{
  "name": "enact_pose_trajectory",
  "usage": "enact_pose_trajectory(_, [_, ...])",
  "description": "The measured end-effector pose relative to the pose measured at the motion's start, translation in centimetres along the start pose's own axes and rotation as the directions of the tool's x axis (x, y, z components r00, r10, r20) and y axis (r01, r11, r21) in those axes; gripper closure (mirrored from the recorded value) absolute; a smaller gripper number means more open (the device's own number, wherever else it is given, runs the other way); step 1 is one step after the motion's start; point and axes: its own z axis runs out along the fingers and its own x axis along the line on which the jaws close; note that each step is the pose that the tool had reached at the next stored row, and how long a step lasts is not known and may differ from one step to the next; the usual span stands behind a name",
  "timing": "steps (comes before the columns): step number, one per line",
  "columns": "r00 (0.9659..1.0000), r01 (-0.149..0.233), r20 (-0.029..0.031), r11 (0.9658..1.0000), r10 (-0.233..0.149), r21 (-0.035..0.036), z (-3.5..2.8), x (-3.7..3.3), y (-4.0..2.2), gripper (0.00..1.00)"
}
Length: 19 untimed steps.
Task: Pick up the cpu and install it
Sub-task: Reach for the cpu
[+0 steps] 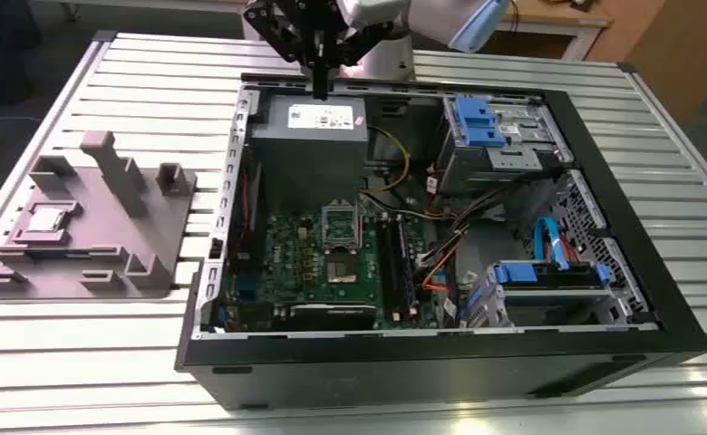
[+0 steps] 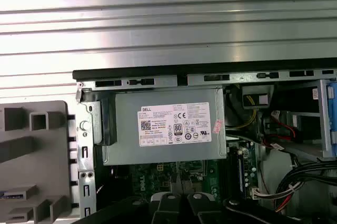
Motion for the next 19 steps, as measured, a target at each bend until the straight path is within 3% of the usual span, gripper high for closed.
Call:
enact_pose_trajectory(9, [1.0,0.0,0.0,1.0,0.0,0.0,0.0,0.13,-0.01,0.9])
enact_pose_trajectory(11, [1.0,0.0,-0.0004,1.0,0.0,0.0001,0.03,0.53,-0.04,0.9])
enact_pose_trajectory(19, [1.0,0.0,-0.0004,1.0,0.0,0.0,0.04,0.73,-0.06,0.9])
